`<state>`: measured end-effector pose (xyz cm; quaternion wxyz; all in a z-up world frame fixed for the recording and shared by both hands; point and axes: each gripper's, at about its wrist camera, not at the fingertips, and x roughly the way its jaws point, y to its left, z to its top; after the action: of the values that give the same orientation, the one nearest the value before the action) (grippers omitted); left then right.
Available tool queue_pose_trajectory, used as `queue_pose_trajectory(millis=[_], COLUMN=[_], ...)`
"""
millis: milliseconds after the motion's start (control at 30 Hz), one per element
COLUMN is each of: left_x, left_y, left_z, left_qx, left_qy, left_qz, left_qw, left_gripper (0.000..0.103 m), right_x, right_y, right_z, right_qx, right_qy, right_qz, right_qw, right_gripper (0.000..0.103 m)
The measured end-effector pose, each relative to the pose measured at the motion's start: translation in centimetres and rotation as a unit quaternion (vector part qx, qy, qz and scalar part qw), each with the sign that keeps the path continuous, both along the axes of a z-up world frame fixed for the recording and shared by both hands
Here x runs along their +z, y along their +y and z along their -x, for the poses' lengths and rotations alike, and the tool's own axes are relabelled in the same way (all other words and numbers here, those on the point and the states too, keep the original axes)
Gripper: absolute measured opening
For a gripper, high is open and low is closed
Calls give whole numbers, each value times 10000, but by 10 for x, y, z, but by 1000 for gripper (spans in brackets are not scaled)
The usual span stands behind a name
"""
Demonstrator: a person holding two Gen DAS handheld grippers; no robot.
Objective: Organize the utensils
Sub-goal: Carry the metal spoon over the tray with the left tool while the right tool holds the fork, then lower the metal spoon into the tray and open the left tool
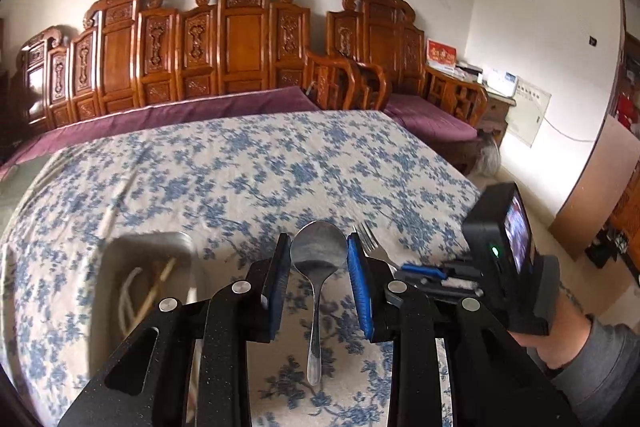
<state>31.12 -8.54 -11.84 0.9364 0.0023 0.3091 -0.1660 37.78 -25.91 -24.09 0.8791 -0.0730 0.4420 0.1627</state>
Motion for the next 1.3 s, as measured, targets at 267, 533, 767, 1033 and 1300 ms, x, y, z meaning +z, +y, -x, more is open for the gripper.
queue_pose_trajectory(millis=[267,533,767,1033,1300], left_x=[35,34,-7,-51,-58], left_y=[55,107,129,131,136], left_z=[14,17,3,-14,-20], left_qx=[387,776,904,916,934], left_qy=[-180,-125,451,960,1061], left_qz=[50,-168,-365,-501,-254], left_qw=[9991,9968,9942,9899,9896], left_gripper=[27,27,27,27,40], right_x=[32,50,54,60,73], right_y=[45,85,105,109,120], right_z=[28,51,63,64,62], right_qx=[389,718,849,812,777], right_qy=[-383,-556,-602,-668,-772], right_qz=[-124,-230,-276,-354,-337], right_qw=[9984,9956,9942,9938,9934], right_gripper=[8,8,8,8,8])
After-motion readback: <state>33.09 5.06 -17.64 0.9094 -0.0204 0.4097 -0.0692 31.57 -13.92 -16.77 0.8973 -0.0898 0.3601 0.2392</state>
